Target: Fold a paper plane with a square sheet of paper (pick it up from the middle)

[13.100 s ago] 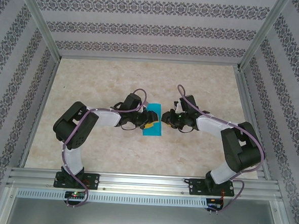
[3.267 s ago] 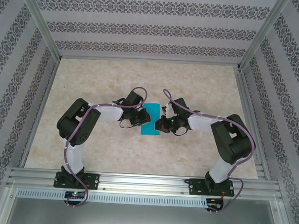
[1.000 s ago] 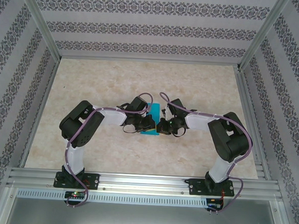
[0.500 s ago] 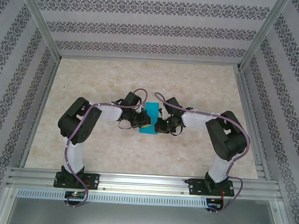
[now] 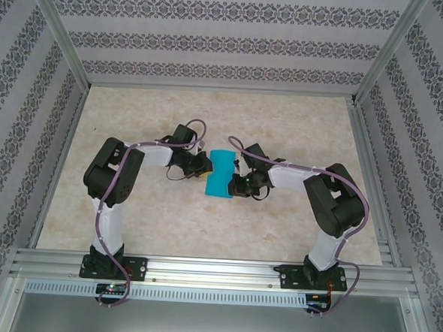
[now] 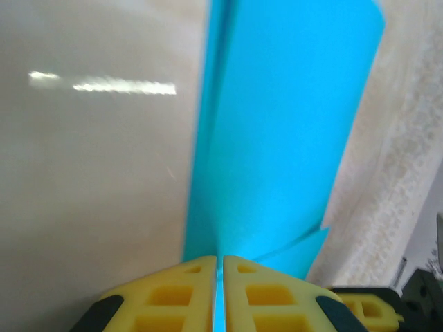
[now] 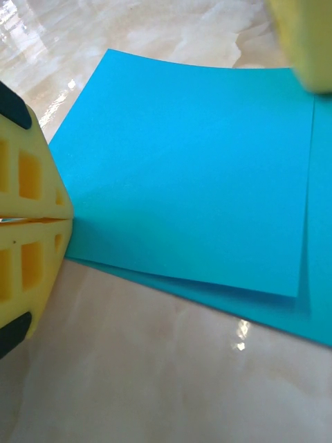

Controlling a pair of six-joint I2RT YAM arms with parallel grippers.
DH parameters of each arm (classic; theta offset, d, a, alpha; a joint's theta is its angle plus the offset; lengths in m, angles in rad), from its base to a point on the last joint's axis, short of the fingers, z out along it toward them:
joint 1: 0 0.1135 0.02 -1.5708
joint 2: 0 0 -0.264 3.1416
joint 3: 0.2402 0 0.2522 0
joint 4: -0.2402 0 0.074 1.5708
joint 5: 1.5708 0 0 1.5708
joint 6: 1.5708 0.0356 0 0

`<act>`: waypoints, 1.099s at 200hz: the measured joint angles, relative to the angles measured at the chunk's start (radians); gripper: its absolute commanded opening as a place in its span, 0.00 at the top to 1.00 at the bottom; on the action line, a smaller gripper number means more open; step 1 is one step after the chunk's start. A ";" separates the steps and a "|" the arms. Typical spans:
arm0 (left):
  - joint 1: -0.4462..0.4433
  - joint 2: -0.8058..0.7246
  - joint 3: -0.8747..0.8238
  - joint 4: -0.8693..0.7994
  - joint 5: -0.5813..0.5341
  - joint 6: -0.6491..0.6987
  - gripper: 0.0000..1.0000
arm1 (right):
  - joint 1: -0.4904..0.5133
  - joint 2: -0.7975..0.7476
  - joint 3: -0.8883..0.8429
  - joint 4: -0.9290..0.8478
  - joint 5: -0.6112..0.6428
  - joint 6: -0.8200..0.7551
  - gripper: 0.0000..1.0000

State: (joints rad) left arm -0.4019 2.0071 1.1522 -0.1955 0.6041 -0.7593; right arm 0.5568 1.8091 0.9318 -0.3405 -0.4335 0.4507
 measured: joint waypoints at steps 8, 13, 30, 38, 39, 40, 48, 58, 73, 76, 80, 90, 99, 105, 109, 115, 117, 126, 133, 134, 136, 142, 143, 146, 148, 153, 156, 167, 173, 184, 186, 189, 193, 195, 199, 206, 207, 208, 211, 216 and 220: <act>0.015 0.000 0.007 -0.005 -0.018 0.007 0.87 | 0.000 0.000 0.000 0.000 0.000 0.000 0.91; 0.024 0.000 0.011 -0.008 -0.027 0.012 0.87 | 0.000 0.000 0.000 0.000 0.000 0.001 0.91; 0.035 -0.003 0.014 -0.014 -0.045 0.027 0.87 | 0.000 0.000 0.000 0.000 0.000 0.003 0.91; 0.035 -0.008 0.014 -0.017 -0.053 0.032 0.87 | 0.000 -0.001 0.000 0.000 0.000 0.003 0.91; 0.035 -0.008 0.014 -0.018 -0.056 0.034 0.87 | 0.000 -0.002 0.000 0.000 0.000 0.003 0.91; 0.035 -0.009 0.013 -0.018 -0.056 0.034 0.87 | 0.000 -0.002 0.000 0.000 -0.001 0.003 0.91; 0.034 -0.019 0.008 -0.017 -0.061 0.037 0.87 | 0.000 -0.003 0.000 0.000 0.000 0.003 0.91; 0.033 -0.039 -0.010 -0.013 -0.064 0.037 0.87 | 0.000 -0.005 0.000 0.000 0.000 0.003 0.91; 0.026 -0.078 -0.045 -0.010 -0.064 0.037 0.87 | 0.005 -0.006 0.000 0.001 0.002 0.003 0.91; 0.022 -0.085 -0.051 -0.010 -0.063 0.037 0.87 | 0.005 -0.007 0.000 0.001 0.003 0.004 0.91; 0.016 -0.096 -0.060 -0.010 -0.064 0.036 0.87 | 0.005 -0.008 0.000 0.001 0.003 0.004 0.90; -0.002 -0.113 -0.074 -0.006 -0.063 0.033 0.87 | 0.005 -0.010 0.000 0.005 0.003 0.008 0.90; -0.025 -0.121 -0.082 0.001 -0.063 0.029 0.87 | 0.005 -0.011 0.000 0.006 0.003 0.011 0.90; -0.039 -0.121 -0.084 0.008 -0.060 0.027 0.87 | 0.005 -0.011 0.000 0.007 0.003 0.015 0.91; -0.050 -0.121 -0.085 0.013 -0.059 0.025 0.87 | 0.005 -0.011 0.000 0.007 0.003 0.016 0.91; -0.062 -0.119 -0.086 0.019 -0.058 0.023 0.87 | 0.005 -0.011 0.000 0.008 0.003 0.019 0.90; -0.067 -0.118 -0.086 0.020 -0.056 0.021 0.87 | 0.005 -0.011 0.000 0.008 0.003 0.020 0.91; -0.084 -0.116 -0.086 0.030 -0.049 0.018 0.87 | 0.005 -0.013 0.000 0.008 0.003 0.022 0.91; -0.093 -0.112 -0.086 0.039 -0.041 0.015 0.87 | 0.005 -0.013 0.000 0.008 0.003 0.023 0.90; -0.095 -0.110 -0.086 0.042 -0.039 0.014 0.87 | 0.005 -0.013 0.000 0.008 0.003 0.023 0.90; -0.098 -0.107 -0.085 0.044 -0.037 0.014 0.87 | 0.005 -0.013 0.000 0.008 0.003 0.023 0.90; -0.102 -0.101 -0.085 0.053 -0.033 0.011 0.87 | 0.005 -0.014 0.000 0.008 0.003 0.026 0.91; -0.103 -0.100 -0.085 0.053 -0.032 0.011 0.87 | 0.005 -0.014 0.000 0.008 0.003 0.026 0.91; -0.104 -0.097 -0.085 0.055 -0.032 0.010 0.87 | 0.005 -0.015 -0.001 0.008 0.003 0.026 0.91; -0.105 -0.093 -0.085 0.057 -0.032 0.010 0.87 | 0.005 -0.015 -0.001 0.008 0.003 0.026 0.91; -0.105 -0.087 -0.085 0.060 -0.029 0.007 0.87 | 0.005 -0.016 -0.001 0.008 0.003 0.026 0.91; -0.105 -0.082 -0.085 0.061 -0.029 0.006 0.87 | 0.005 -0.017 -0.002 0.008 0.003 0.026 0.91; -0.105 -0.067 -0.085 0.062 -0.029 0.002 0.87 | 0.005 -0.021 -0.005 0.007 0.003 0.026 0.91; -0.105 -0.060 -0.085 0.062 -0.029 0.002 0.87 | 0.005 -0.023 -0.005 0.006 0.003 0.026 0.91; -0.105 -0.050 -0.081 0.064 -0.025 0.000 0.87 | 0.005 -0.026 -0.005 -0.001 0.004 0.025 0.91; -0.105 -0.050 -0.080 0.064 -0.026 -0.001 0.87 | 0.005 -0.026 -0.005 -0.002 0.005 0.025 0.91; -0.105 -0.049 -0.079 0.066 -0.026 -0.001 0.88 | 0.005 -0.027 -0.005 -0.005 0.005 0.025 0.91; -0.105 -0.048 -0.077 0.068 -0.028 0.000 0.88 | 0.005 -0.027 -0.005 -0.006 0.006 0.025 0.91; -0.105 -0.048 -0.076 0.068 -0.029 -0.001 0.88 | 0.005 -0.028 -0.005 -0.008 0.006 0.025 0.91; -0.105 -0.046 -0.072 0.068 -0.031 0.000 0.88 | 0.005 -0.029 -0.004 -0.011 0.006 0.025 0.91; -0.105 -0.043 -0.068 0.071 -0.034 0.000 0.88 | 0.005 -0.031 -0.004 -0.017 0.006 0.023 0.91; -0.105 -0.042 -0.068 0.071 -0.034 0.000 0.88 | 0.005 -0.031 -0.004 -0.018 0.006 0.023 0.91; -0.105 -0.041 -0.067 0.072 -0.035 0.000 0.88 | 0.005 -0.032 -0.004 -0.019 0.007 0.023 0.91; -0.105 -0.040 -0.066 0.073 -0.037 0.000 0.88 | 0.005 -0.033 -0.004 -0.023 0.007 0.021 0.91; -0.105 -0.037 -0.065 0.074 -0.037 -0.001 0.88 | 0.005 -0.034 -0.003 -0.027 0.008 0.021 0.91; -0.105 -0.035 -0.065 0.075 -0.037 -0.001 0.88 | 0.005 -0.035 -0.002 -0.032 0.009 0.020 0.91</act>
State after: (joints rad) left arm -0.5064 1.9717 1.0874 -0.1204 0.5674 -0.7601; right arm 0.5613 1.7737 0.9298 -0.3721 -0.4248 0.4709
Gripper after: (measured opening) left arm 0.122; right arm 0.090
